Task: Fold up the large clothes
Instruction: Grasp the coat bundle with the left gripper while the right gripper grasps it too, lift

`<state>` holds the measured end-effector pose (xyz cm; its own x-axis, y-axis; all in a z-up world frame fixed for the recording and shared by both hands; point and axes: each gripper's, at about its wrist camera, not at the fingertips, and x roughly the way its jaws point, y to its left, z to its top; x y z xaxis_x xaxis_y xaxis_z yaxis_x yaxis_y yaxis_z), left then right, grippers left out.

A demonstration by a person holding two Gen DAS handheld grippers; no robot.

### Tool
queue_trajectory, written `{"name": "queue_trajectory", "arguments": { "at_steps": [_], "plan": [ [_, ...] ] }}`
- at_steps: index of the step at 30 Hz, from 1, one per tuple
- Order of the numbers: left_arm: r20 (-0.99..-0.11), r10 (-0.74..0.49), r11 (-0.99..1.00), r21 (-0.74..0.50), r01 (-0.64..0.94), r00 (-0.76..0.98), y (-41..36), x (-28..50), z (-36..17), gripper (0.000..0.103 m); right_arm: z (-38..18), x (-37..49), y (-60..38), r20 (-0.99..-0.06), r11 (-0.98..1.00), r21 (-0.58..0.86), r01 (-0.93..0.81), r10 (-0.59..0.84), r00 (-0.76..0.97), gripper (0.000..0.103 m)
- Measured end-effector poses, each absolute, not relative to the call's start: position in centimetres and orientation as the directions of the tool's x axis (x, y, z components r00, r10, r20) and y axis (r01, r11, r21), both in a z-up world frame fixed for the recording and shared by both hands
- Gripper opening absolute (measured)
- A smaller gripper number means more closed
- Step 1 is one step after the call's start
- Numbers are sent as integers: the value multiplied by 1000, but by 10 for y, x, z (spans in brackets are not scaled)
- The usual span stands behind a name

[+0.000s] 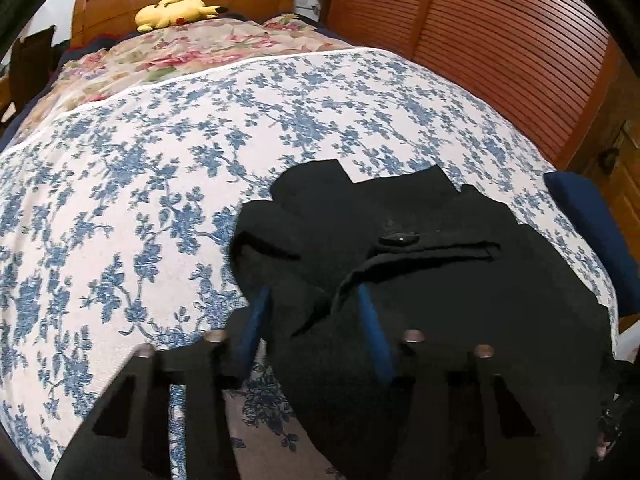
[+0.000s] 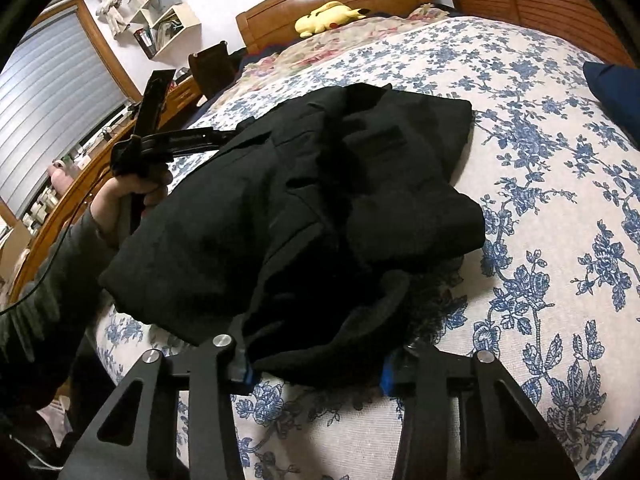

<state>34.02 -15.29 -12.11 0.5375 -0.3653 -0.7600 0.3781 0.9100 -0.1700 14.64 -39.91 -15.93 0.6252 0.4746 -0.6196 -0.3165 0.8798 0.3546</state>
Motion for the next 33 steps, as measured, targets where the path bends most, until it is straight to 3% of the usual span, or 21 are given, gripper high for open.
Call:
{"name": "queue_trajectory", "arguments": {
  "at_steps": [4,12,33],
  "plan": [
    [-763,-346,914,-142,381,546,-153,339,-119,20,-152,143,-397,-605,890,320,-326,456,653,27],
    [-720,-304,924,-63,377,625,-150,321,-93,14,-142,140,-400,-574,896,281,-344,444,688,16],
    [-618,-306,912,29,410,724,-181,258,-34,12,-130,115,-436,-495,949,209,-236,311,812,11]
  ]
}}
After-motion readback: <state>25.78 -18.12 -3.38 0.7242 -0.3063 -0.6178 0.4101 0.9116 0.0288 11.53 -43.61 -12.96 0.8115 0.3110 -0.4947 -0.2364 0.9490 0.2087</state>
